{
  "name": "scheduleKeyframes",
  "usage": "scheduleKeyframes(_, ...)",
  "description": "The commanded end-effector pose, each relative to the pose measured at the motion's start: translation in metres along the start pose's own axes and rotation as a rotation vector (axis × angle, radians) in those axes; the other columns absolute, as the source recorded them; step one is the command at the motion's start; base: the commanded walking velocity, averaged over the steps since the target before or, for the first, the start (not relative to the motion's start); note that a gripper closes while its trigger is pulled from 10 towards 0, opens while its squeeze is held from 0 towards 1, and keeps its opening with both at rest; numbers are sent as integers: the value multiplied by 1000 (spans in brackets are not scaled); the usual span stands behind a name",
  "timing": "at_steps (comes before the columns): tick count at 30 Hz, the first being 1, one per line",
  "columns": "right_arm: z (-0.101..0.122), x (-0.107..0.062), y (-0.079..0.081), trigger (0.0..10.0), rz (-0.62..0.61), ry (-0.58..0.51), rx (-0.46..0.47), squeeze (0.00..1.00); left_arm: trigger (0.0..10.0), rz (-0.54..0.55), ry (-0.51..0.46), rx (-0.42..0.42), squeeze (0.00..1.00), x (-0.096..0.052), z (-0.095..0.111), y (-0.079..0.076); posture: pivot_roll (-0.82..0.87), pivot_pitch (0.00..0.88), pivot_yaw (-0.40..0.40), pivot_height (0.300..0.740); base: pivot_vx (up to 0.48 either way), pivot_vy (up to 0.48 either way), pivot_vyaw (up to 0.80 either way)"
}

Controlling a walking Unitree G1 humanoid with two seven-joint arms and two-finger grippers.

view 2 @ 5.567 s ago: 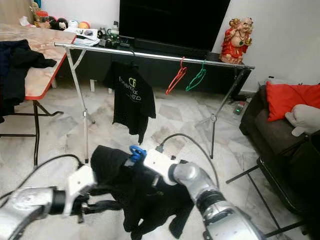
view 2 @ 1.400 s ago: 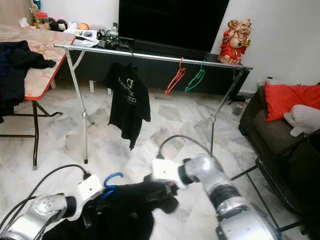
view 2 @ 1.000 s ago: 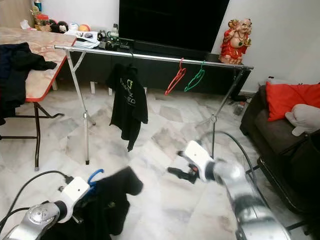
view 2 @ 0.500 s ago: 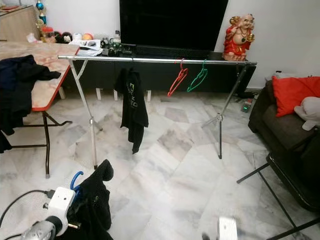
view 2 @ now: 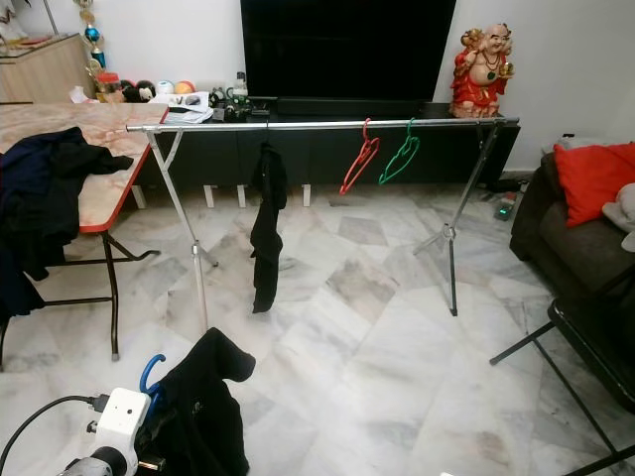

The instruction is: Hang hanger

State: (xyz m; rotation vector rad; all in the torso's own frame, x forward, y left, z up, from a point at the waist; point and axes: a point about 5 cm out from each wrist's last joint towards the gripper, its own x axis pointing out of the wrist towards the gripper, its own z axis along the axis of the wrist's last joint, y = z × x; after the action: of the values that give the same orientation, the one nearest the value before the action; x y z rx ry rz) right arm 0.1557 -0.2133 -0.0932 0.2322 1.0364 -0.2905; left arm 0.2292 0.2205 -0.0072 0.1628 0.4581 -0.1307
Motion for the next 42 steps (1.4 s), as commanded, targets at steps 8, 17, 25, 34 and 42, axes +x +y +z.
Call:
scheduleKeyframes(8, 0, 0, -5, 10000, -11, 10, 3, 0, 10000, -27, -63, 23, 0, 7, 20, 0, 138, 0, 9, 740, 322, 0, 0)
scheduleKeyframes(17, 8, 2, 8, 10000, 15, -1, -43, 0, 10000, -39, -59, 12, 0, 10, 21, -4, 154, 0, -17, 740, 382, 0, 0)
scheduleKeyframes(25, 4, 2, 15, 10000, 25, 13, -71, 0, 10000, -48, -78, -14, 0, 13, 25, -11, 163, 0, -33, 740, 428, 0, 0)
scheduleKeyframes(34, -10, 0, 16, 10000, 45, 34, -91, 0, 10000, -23, -98, -61, 0, 19, 35, -6, 158, 0, -34, 740, 446, 0, 0)
scheduleKeyframes(42, -6, 1, 17, 10000, 53, 29, -109, 0, 10000, -20, -111, -67, 0, 22, 40, -5, 154, 0, -38, 740, 457, 0, 580)
